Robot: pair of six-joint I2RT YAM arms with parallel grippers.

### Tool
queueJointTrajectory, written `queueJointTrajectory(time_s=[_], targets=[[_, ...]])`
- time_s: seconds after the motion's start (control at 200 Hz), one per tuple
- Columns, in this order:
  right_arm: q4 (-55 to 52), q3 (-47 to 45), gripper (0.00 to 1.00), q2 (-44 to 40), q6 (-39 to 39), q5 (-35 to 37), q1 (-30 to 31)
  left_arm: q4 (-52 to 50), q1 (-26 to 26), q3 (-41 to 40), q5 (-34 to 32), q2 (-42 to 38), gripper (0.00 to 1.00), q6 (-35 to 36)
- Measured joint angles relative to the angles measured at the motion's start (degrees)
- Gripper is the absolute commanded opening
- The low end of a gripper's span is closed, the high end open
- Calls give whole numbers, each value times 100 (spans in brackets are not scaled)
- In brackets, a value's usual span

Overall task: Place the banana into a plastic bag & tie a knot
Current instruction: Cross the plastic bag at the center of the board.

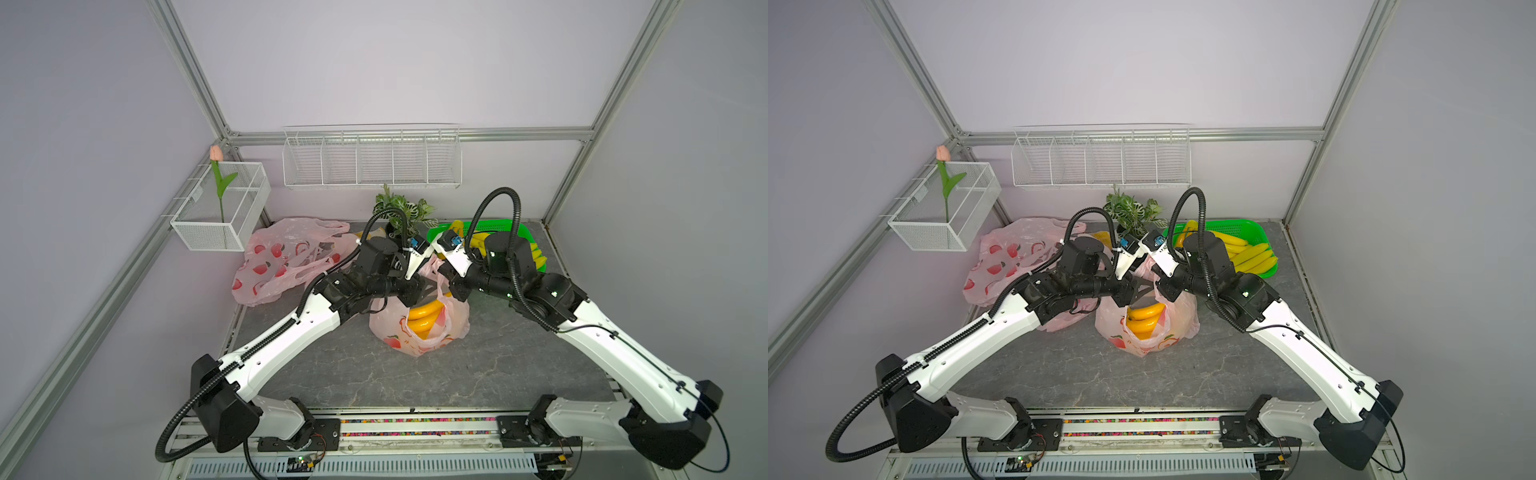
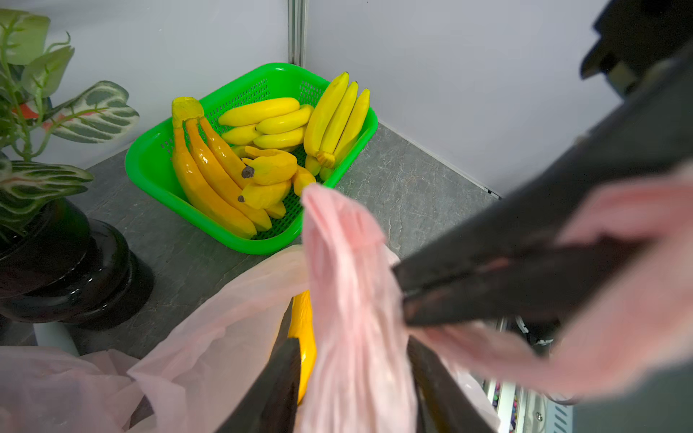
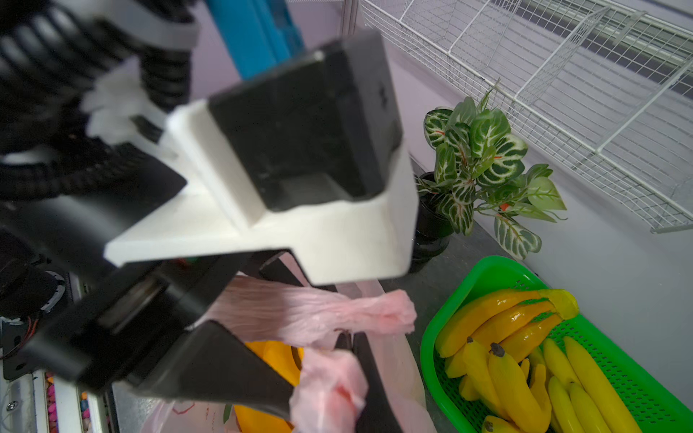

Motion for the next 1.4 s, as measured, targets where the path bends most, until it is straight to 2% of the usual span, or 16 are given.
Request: queueJointTrajectory(time_s=[0.1,0.44,0.705,0.97,1.139,1.284,1.399], targets=[[4,0,6,35,-46,-2,7,173,37,-225,4,-238,60,26],[72,0,6,122,-190,2,157,520,63,-391,352,-376,65,59],[114,-11,7,162,-199,-48,282,555,74,-313,321,-26,48,4],[341,-238,16,61,-26,-107,271,619,87,-315,420,-22,22,-37],[389,-280,37,-44,127,-15,225,651,92,-354,472,-22,20,9],[310,-308,43,-297,286,-144,83,866,109,-479,496,-22,20,109],[302,-313,46,-579,494,-382,-280,1027,111,-619,588,-22,21,238]])
